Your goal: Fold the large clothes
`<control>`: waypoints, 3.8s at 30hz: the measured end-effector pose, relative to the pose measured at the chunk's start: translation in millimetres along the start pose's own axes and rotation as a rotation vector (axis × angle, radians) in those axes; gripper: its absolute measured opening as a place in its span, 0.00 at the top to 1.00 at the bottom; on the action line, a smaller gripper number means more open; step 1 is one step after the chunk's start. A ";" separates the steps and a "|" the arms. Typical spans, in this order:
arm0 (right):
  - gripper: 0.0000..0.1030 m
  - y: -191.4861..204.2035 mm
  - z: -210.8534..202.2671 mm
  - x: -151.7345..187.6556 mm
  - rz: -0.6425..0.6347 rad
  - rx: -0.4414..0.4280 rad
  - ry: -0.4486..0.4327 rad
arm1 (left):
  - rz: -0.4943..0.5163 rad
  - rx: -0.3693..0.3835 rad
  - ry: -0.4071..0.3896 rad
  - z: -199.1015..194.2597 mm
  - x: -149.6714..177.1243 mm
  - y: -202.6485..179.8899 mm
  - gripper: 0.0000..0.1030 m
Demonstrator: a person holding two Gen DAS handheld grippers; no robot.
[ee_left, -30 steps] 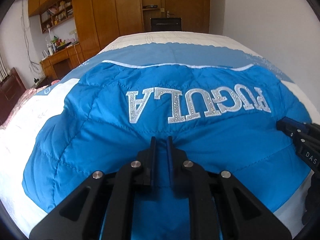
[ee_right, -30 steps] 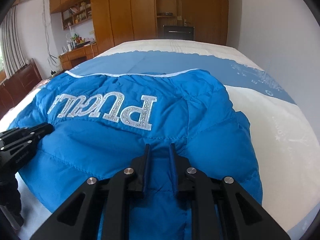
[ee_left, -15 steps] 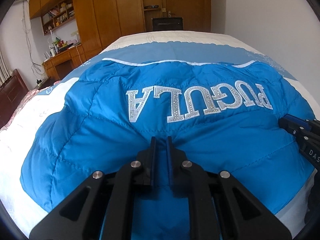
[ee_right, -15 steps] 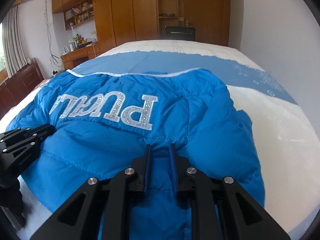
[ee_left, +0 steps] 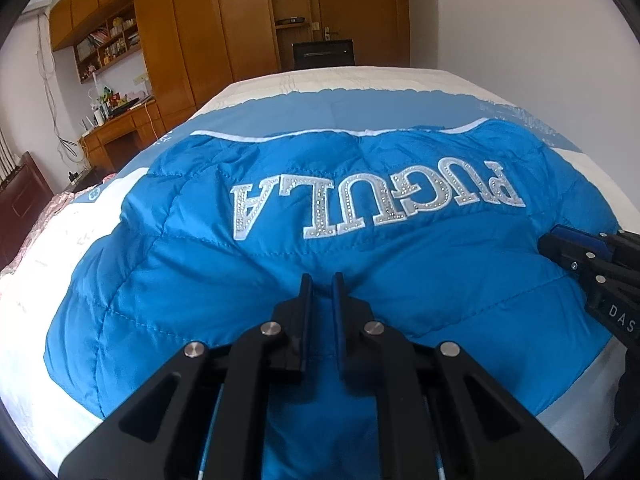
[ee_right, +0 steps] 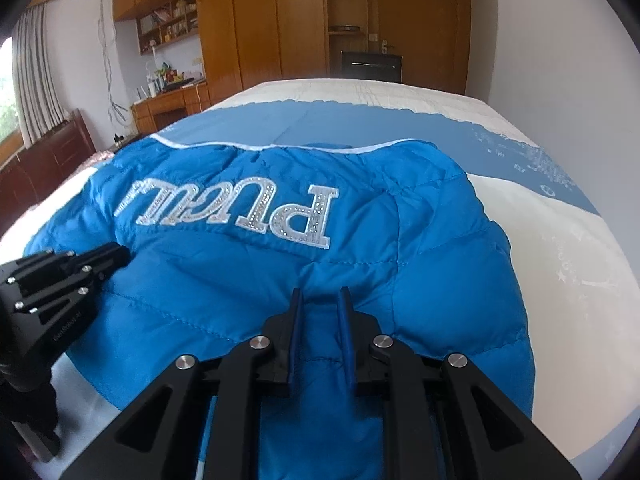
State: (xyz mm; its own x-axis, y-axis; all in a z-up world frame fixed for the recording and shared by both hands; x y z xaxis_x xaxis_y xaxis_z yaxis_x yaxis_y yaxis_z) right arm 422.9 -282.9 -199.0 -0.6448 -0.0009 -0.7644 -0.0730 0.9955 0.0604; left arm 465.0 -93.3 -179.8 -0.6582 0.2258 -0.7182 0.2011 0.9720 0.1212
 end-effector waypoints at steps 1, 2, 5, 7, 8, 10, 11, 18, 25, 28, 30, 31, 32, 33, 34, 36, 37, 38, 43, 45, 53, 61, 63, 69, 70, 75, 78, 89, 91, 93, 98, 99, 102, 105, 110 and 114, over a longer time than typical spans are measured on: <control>0.84 0.8 2.7 1.6 -0.009 0.005 0.001 | -0.001 0.002 0.004 1.2 0.3 -0.2 0.91; 0.84 1.3 4.2 2.8 -0.011 0.005 0.004 | -0.004 0.008 0.011 3.4 1.4 -0.1 0.91; 0.84 0.8 8.6 5.0 0.002 -0.012 0.015 | -0.015 0.025 0.029 9.0 4.1 1.4 0.91; 0.84 0.2 10.8 5.9 0.010 -0.021 0.019 | -0.020 0.033 0.037 11.1 5.3 2.3 0.91; 0.84 0.0 11.6 6.3 0.012 -0.023 0.020 | -0.022 0.036 0.040 12.2 5.9 2.7 0.91; 0.84 -0.7 12.6 6.8 0.015 -0.027 0.022 | -0.027 0.042 0.046 13.4 5.9 2.9 0.91; 0.84 -0.9 13.1 7.0 0.016 -0.028 0.022 | -0.030 0.046 0.048 14.0 6.2 3.1 0.91; 0.85 -0.2 8.0 1.9 -0.005 -0.033 0.048 | -0.022 0.022 0.060 9.7 3.4 3.6 0.91; 0.60 -38.7 -46.5 -28.4 0.108 -0.121 0.004 | -0.139 0.030 0.060 -30.8 -9.2 62.9 0.50; 0.50 -70.9 -57.0 -35.7 0.184 -0.125 0.009 | -0.195 -0.048 0.037 -46.3 -14.5 118.4 0.35; 0.39 -92.0 -55.1 -35.3 0.232 -0.132 0.036 | -0.240 -0.062 0.059 -49.0 -11.2 153.0 0.30; 0.39 -97.0 -52.0 -32.8 0.242 -0.138 0.052 | -0.270 -0.056 0.073 -48.3 -8.1 169.9 0.28; 0.39 -102.5 -48.9 -30.8 0.255 -0.148 0.069 | -0.286 -0.051 0.080 -47.8 -6.2 178.2 0.27; 0.38 -106.5 -44.9 -27.6 0.271 -0.166 0.088 | -0.318 -0.028 0.096 -44.5 -1.9 189.8 0.25; 0.37 -109.6 -39.4 -23.9 0.291 -0.195 0.114 | -0.337 -0.009 0.105 -42.6 0.4 194.0 0.25; 0.36 -115.4 -30.0 -17.5 0.331 -0.234 0.152 | -0.410 0.068 0.135 -34.5 8.6 202.0 0.25; 0.35 -117.1 -25.6 -14.2 0.347 -0.255 0.168 | -0.442 0.108 0.143 -31.2 11.7 203.5 0.25; 0.34 -117.3 -21.4 -11.6 0.354 -0.277 0.182 | -0.463 0.141 0.149 -28.0 14.2 202.4 0.25; 0.32 -116.4 -4.6 -2.2 0.386 -0.349 0.236 | -0.516 0.217 0.172 -12.0 24.0 197.6 0.25; 0.32 -114.2 0.5 0.8 0.393 -0.368 0.249 | -0.517 0.255 0.172 -7.3 23.0 192.5 0.25; 0.31 -112.4 14.2 7.8 0.448 -0.440 0.291 | -0.511 0.324 0.191 15.4 21.6 177.4 0.20; 0.29 -111.3 27.3 9.7 0.460 -0.468 0.313 | -0.494 0.331 0.213 31.2 20.9 162.3 0.15; 0.28 -109.9 31.7 8.7 0.457 -0.469 0.314 | -0.483 0.313 0.214 33.6 20.3 159.9 0.14; 0.53 -97.3 39.9 2.2 0.415 -0.457 0.309 | -0.451 0.239 0.200 30.7 15.6 156.5 0.31; 0.59 -94.3 38.4 1.3 0.414 -0.480 0.304 | -0.445 0.234 0.198 29.4 15.0 156.3 0.37; 0.79 -87.0 21.2 -6.7 0.405 -0.516 0.267 | -0.444 0.229 0.169 11.4 7.3 155.7 0.63; 0.81 -83.4 8.5 -14.0 0.392 -0.530 0.240 | -0.447 0.215 0.138 -0.2 3.3 156.0 0.69; 0.82 -75.2 -84.6 -25.8 0.303 -0.550 0.142 | -0.393 0.276 0.024 -85.7 -13.3 126.8 0.77; 0.82 -76.8 -102.6 -19.7 0.296 -0.544 0.139 | -0.377 0.298 0.010 -106.1 -8.9 116.9 0.77; 0.82 -79.1 -120.5 -11.2 0.292 -0.540 0.138 | -0.360 0.314 0.004 -123.5 -1.9 106.7 0.77; 0.82 -77.2 -164.5 26.0 0.279 -0.513 0.158 | -0.321 0.356 0.014 -160.5 28.7 80.0 0.77; 0.82 -78.3 -172.2 37.2 0.288 -0.509 0.171 | -0.316 0.358 0.019 -164.0 34.8 75.4 0.77; 0.82 -79.4 -181.2 57.6 0.305 -0.497 0.200 | -0.309 0.358 0.044 -171.8 58.1 67.7 0.77; 0.82 -78.7 -190.7 76.8 0.305 -0.483 0.209 | -0.293 0.340 0.065 -176.0 83.0 64.3 0.77; 0.81 -83.1 -181.6 93.6 0.319 -0.448 0.231 | -0.270 0.248 0.101 -158.9 108.6 70.4 0.74; 0.81 -92.6 -162.1 103.4 0.362 -0.444 0.257 | -0.231 0.171 0.122 -140.5 121.4 71.5 0.69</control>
State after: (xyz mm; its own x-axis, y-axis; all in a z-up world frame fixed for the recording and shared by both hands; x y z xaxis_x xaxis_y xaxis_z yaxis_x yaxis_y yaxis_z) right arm 239.7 -390.5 -179.5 -0.8461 0.2509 -0.4702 -0.0896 0.8027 0.5896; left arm 297.5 12.6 -162.1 -0.7805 0.0167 -0.6249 0.1490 0.9758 -0.1600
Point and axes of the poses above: each gripper's, at about its wrist camera, not at the fingertips, and z roughly the way its jaws point, y to its left, x to its underside, the point moved 10 cm from there along z, roughly the way its jaws point, and after that the axes turned 2 degrees about -x, right-handed, at the moved point
